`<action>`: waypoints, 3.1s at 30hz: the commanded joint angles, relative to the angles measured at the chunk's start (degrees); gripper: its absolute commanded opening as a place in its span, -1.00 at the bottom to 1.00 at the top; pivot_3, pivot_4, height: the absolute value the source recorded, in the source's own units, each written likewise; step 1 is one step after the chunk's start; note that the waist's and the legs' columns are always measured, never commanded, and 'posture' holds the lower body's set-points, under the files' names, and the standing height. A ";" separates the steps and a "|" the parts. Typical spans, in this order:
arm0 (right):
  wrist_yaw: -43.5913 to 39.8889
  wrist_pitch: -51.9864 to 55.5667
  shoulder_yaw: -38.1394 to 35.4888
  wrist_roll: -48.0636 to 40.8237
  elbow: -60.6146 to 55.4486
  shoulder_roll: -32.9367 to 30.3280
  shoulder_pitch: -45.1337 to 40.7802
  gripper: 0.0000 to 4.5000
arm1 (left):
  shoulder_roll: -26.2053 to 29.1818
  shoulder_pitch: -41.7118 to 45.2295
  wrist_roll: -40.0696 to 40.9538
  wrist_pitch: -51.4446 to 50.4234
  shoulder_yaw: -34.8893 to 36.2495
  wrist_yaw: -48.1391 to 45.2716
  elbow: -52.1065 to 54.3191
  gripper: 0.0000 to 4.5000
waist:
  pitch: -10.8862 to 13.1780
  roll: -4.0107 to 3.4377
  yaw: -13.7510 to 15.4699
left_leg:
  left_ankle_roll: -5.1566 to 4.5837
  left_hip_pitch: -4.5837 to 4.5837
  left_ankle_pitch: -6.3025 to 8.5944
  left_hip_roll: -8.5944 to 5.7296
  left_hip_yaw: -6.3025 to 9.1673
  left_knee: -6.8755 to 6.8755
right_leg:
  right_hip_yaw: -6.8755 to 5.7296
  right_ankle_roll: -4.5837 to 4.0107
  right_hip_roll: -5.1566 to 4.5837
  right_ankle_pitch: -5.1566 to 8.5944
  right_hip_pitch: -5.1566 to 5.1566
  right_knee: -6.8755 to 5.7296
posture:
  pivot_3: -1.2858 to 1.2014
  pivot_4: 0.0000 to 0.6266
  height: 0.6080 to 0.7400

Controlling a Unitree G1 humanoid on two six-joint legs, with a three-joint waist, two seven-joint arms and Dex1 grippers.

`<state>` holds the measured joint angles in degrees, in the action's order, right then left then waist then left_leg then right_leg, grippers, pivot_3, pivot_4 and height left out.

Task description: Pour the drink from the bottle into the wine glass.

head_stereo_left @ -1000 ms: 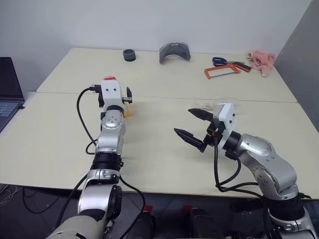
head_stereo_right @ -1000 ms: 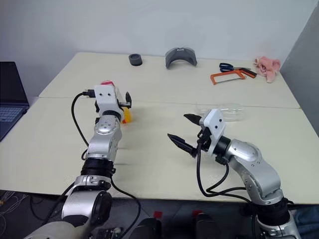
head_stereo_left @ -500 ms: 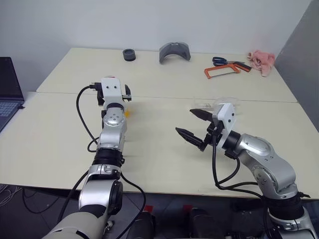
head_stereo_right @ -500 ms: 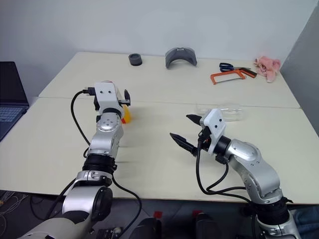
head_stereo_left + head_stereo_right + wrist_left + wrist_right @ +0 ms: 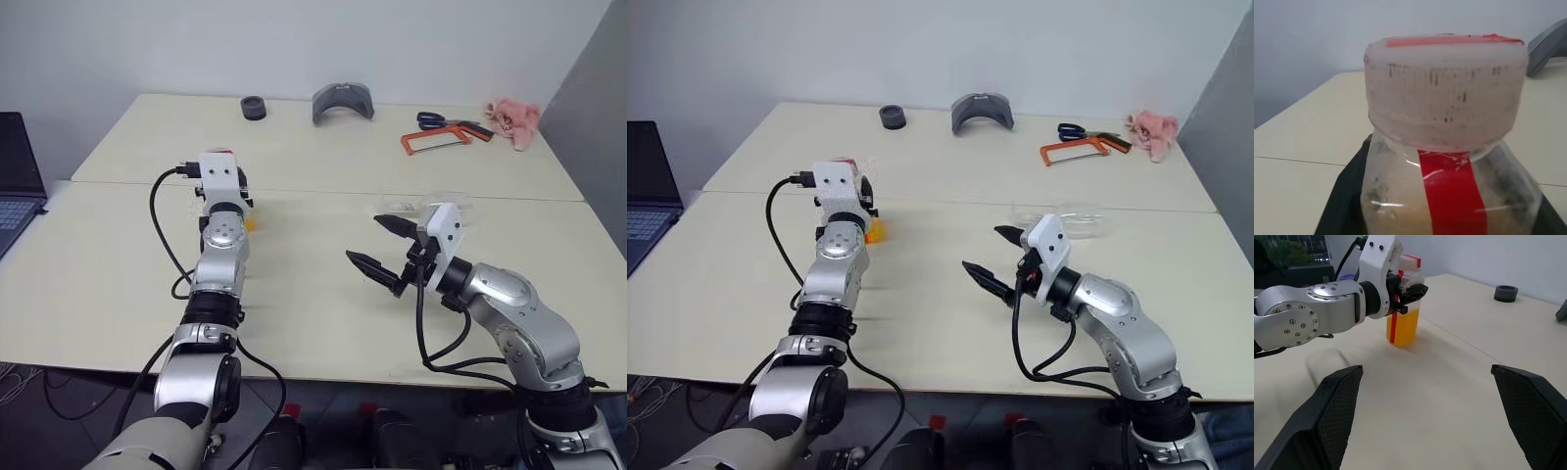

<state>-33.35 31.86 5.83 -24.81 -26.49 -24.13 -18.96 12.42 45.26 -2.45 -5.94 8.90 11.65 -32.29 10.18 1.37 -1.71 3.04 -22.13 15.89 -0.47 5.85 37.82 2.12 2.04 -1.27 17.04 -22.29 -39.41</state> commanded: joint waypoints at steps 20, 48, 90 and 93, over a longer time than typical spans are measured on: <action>4.48 6.88 -10.62 -6.75 -16.57 -5.62 4.87 1.00 | -0.44 -5.46 20.04 2.11 -13.97 -60.91 13.07 -0.22 | 0.00 0.00 0.16 | 0.20 -0.36 -0.11 -0.04 0.13 0.02 | -0.16 0.00 -0.04 -0.01 -0.03 0.32 | 0.03 -0.52 1.00; 14.73 10.51 -2.14 0.01 -9.94 2.98 -3.51 0.43 | -2.04 -2.01 17.49 9.66 -19.06 -77.24 6.30 -0.23 | 0.01 -0.04 -0.16 | -0.05 -0.37 0.02 -0.02 0.19 0.05 | -0.17 0.00 0.03 -0.02 -0.06 0.27 | 0.03 -0.52 1.00; 19.09 2.94 1.82 9.61 -9.35 7.90 -1.18 1.00 | -1.00 1.67 18.68 4.39 -16.90 -82.30 4.87 -0.24 | 0.11 -0.21 -0.27 | -0.01 -0.72 -0.05 -0.05 -0.15 0.27 | 0.20 -0.04 0.06 -0.07 -0.87 -0.55 | 0.03 -0.52 1.00; 18.70 2.36 1.27 9.62 -8.74 8.21 -1.30 1.00 | -1.03 1.70 18.43 4.79 -16.91 -82.39 4.62 -0.24 | 0.11 -0.21 -0.28 | 0.01 -0.72 -0.06 -0.04 -0.16 0.25 | 0.21 -0.05 0.06 -0.07 -0.89 -0.54 | 0.03 -0.52 1.00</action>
<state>-14.75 36.01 8.14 -15.42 -33.84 -16.31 -19.13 11.52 45.52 15.56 -2.58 -8.53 -70.57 -28.90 10.28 1.15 -1.98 3.05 -22.85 15.83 -0.51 5.69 38.06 2.33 1.99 -1.21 16.98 -23.19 -39.95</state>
